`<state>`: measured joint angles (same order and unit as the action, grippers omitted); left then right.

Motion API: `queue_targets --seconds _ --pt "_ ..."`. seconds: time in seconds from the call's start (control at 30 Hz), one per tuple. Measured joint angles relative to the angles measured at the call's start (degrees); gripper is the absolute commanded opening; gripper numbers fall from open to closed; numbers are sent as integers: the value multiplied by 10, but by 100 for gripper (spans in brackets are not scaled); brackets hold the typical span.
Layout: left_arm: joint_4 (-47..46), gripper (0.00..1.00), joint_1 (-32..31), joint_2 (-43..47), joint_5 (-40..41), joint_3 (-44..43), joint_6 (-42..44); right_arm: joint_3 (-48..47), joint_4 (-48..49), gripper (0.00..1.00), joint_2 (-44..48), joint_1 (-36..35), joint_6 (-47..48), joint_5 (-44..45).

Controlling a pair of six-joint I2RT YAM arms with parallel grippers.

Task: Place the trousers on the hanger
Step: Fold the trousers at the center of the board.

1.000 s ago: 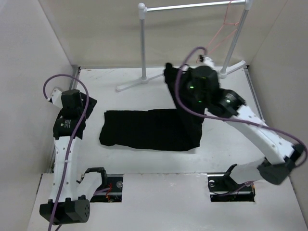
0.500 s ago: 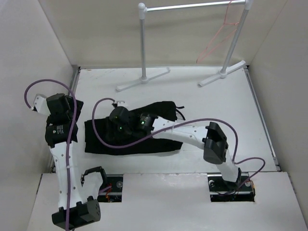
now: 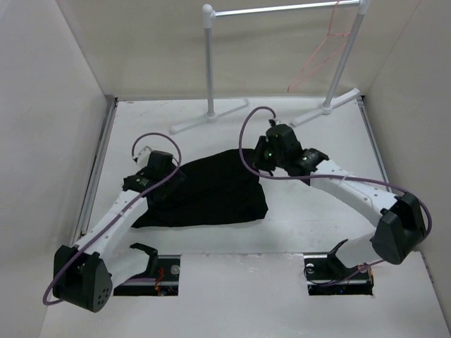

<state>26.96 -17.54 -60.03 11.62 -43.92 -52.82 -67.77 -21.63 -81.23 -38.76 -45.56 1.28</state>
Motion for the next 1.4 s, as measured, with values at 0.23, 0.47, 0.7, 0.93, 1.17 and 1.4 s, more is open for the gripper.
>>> queue_targets --seconds 0.23,0.47,0.7,0.93,1.17,1.4 --pt "-62 57 26 -13 7 103 -15 152 50 14 -41 -10 -1 -76" --pt "-125 57 127 -59 -4 142 10 278 112 12 -42 -9 -38 -87" --pt "-87 60 148 -9 -10 116 28 309 124 35 7 -8 -55 -95" --pt "-57 41 36 27 3 8 23 147 38 20 14 2 -9 -111" --pt "-71 38 -101 -12 9 24 -21 -40 106 15 -148 23 8 -158" --pt "-59 39 -120 -7 13 121 -49 -172 122 13 -390 81 -12 -191"
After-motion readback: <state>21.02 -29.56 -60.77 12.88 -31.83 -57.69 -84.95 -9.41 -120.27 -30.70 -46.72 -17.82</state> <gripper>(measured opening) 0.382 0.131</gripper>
